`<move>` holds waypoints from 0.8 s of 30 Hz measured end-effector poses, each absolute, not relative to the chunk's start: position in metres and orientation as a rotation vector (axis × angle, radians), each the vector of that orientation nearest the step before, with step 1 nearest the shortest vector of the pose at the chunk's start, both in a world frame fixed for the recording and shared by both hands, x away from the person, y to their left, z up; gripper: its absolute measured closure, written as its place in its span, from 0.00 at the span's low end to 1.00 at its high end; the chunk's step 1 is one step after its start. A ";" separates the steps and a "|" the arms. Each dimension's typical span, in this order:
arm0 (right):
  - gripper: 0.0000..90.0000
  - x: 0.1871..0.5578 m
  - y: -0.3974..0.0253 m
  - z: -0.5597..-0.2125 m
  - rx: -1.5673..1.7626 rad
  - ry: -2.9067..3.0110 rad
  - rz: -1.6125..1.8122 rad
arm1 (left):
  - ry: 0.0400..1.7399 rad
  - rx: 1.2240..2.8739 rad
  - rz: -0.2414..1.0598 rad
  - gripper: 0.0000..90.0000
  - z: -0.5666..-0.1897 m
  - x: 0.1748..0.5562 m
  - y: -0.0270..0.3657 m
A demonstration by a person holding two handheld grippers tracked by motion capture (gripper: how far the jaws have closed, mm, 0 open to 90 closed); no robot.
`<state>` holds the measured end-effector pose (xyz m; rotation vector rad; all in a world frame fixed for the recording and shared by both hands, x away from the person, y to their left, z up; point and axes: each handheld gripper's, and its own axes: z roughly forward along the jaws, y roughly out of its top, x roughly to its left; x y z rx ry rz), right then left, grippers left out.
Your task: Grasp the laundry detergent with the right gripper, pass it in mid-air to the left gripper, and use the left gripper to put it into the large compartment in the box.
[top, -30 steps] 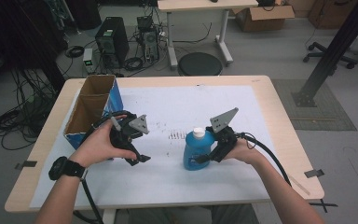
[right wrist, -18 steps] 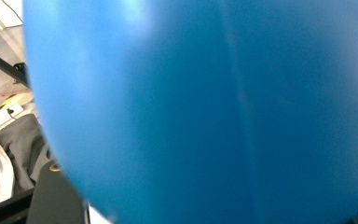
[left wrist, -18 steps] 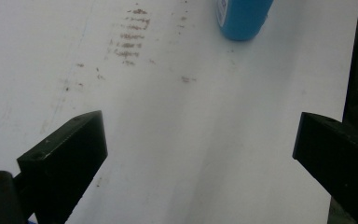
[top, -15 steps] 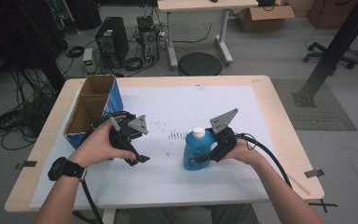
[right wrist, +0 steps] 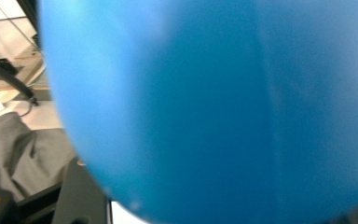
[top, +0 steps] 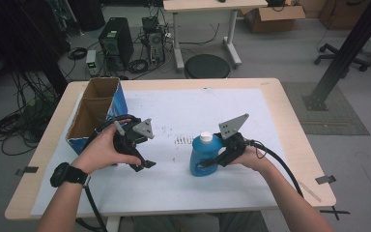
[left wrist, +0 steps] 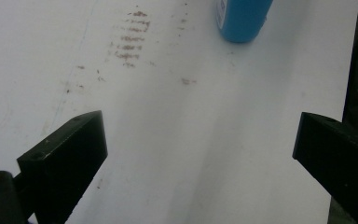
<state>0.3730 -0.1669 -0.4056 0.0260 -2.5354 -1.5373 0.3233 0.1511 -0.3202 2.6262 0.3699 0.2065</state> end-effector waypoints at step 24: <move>0.47 0.380 -0.164 -0.349 -0.060 -2.660 -1.428 | 0.312 2.623 0.270 0.04 -0.275 0.325 0.141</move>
